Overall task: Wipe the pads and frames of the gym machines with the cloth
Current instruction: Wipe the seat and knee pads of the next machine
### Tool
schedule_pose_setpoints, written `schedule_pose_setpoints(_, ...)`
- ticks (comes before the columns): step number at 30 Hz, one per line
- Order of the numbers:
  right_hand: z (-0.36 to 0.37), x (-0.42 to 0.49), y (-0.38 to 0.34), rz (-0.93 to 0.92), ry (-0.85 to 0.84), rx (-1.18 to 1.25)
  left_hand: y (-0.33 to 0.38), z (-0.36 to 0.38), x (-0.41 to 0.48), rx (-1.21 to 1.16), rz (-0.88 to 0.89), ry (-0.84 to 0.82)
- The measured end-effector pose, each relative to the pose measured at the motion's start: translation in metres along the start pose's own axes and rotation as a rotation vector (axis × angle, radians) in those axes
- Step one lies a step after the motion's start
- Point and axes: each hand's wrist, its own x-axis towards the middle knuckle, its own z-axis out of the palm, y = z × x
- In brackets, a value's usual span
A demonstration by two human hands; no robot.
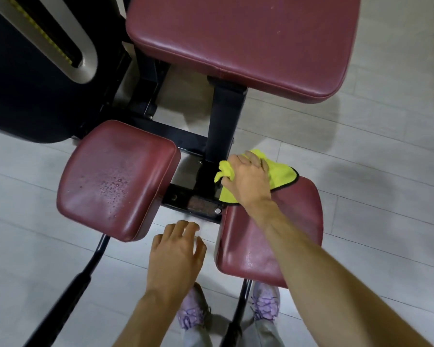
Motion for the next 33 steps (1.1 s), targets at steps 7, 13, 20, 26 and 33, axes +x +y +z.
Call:
schedule_pose_setpoints(7,0.039,-0.142,-0.002,-0.418,0.03,-0.032,-0.015,-0.015,-0.005,0.001,-0.001,0.02)
schedule_pose_setpoints(13,0.07,-0.215,-0.006,-0.486,0.034,-0.149,-0.024,-0.022,-0.009,-0.033,0.0,0.02)
schedule_pose_setpoints(20,0.04,-0.11,-0.017,-0.052,0.135,0.222,-0.037,-0.01,-0.012,-0.003,0.063,-0.021)
schedule_pose_setpoints(26,0.036,-0.069,-0.019,0.078,0.157,0.225,-0.025,-0.012,-0.009,-0.05,0.023,0.002)
schedule_pose_setpoints(33,0.041,-0.135,-0.006,0.0,0.134,0.352,-0.008,-0.013,-0.002,-0.078,0.033,-0.004)
